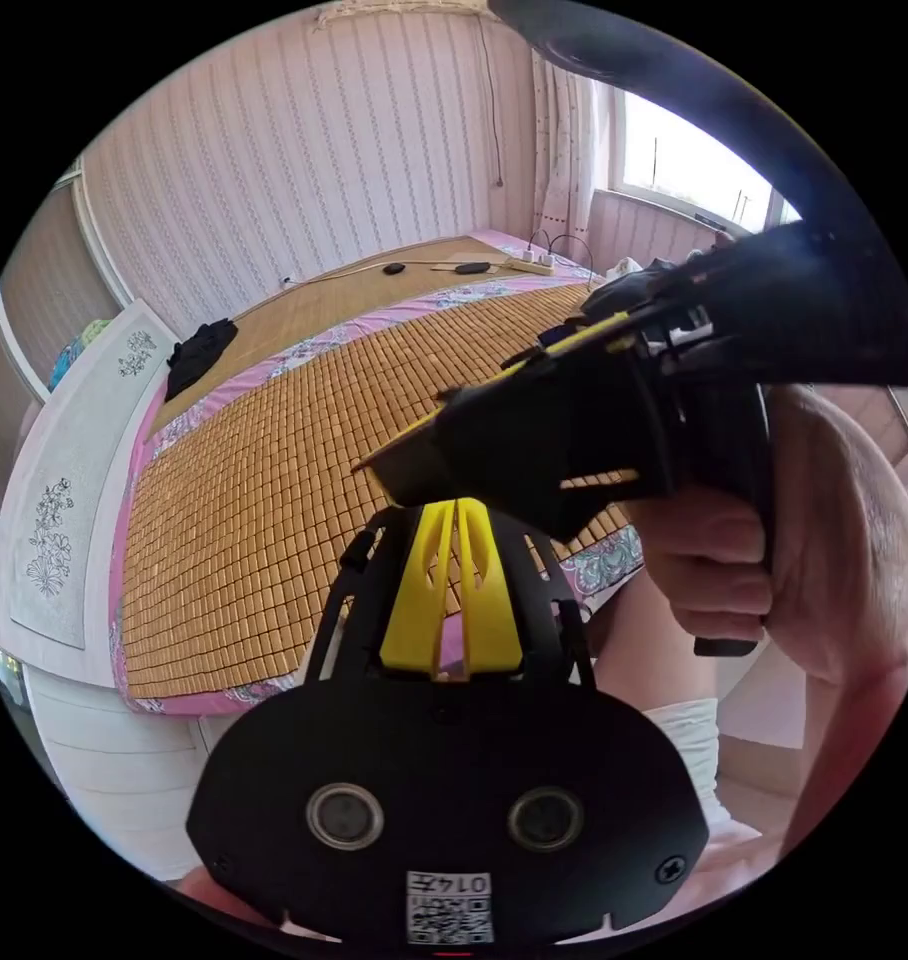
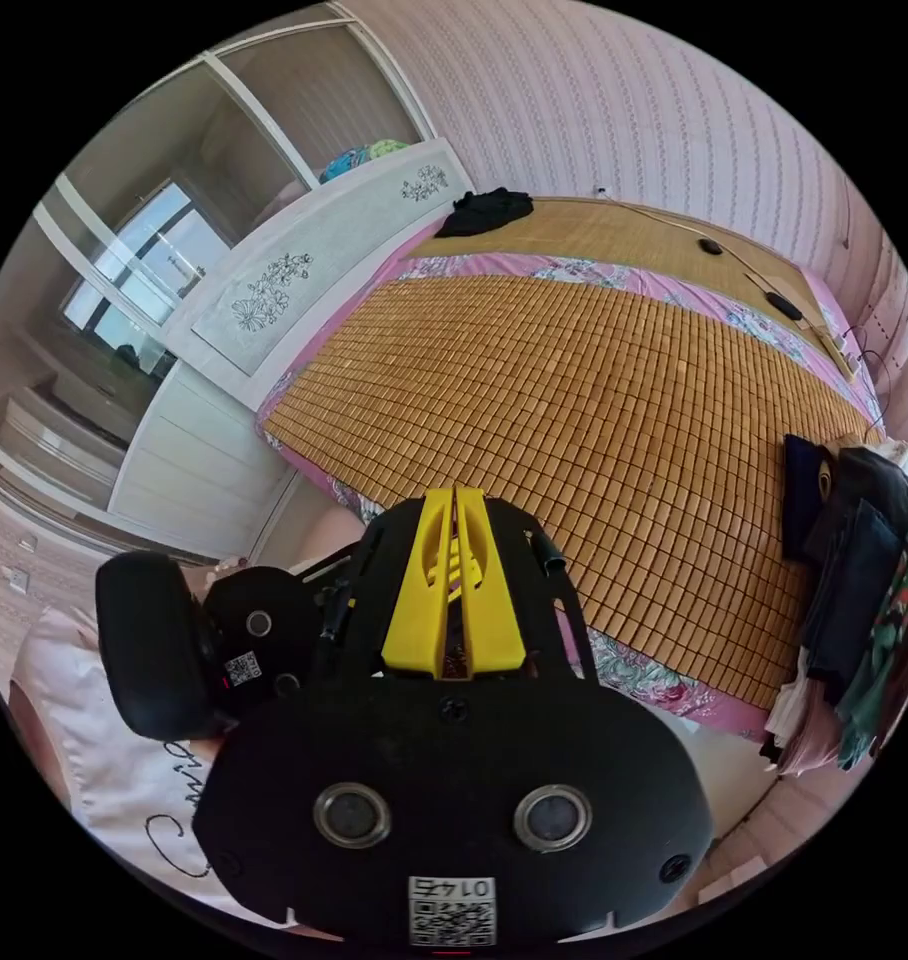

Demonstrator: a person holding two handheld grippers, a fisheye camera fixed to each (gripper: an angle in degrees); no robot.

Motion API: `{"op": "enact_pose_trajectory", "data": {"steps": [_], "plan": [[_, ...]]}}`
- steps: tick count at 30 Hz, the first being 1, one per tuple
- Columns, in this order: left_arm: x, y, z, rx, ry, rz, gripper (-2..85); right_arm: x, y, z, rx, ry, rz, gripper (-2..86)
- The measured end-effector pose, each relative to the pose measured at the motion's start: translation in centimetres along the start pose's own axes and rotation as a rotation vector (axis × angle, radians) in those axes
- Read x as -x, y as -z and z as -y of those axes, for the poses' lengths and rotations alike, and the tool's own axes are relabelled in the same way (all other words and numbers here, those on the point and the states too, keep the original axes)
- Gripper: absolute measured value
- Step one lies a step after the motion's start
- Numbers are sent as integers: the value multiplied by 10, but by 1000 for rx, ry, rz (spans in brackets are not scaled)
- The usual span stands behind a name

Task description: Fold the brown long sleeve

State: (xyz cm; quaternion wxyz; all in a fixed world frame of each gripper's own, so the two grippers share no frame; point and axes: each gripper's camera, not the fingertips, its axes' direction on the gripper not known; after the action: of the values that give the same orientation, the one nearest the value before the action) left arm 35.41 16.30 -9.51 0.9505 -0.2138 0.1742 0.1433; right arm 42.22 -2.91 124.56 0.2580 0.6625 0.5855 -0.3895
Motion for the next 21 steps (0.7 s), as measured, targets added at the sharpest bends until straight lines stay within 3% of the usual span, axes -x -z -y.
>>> {"op": "enact_pose_trajectory", "data": {"steps": [2, 6, 10, 13, 15, 17, 21], "plan": [[9, -29, 25, 65, 23, 57, -8, -16, -13, 19, 9, -20, -22, -10], [28, -64, 78, 124, 61, 50, -8, -67, -38, 81, 56, -133, 117, -10], [65, -90, 141, 205, 163, 114, -8, -100, -24, 127, -45, -174, 127, -10], [95, -89, 172, 241, 206, 83, -9, -116, 3, 146, -150, -235, 84, -10], [112, -82, 189, 296, 243, 156, -9, -114, 27, 154, -204, -268, 64, -9], [130, -67, 211, 368, 221, 235, -9, -105, 44, 160, -199, -288, 0, -9], [161, -34, 235, 352, 211, 207, -8, -72, 81, 179, -112, -303, -184, -9]]}}
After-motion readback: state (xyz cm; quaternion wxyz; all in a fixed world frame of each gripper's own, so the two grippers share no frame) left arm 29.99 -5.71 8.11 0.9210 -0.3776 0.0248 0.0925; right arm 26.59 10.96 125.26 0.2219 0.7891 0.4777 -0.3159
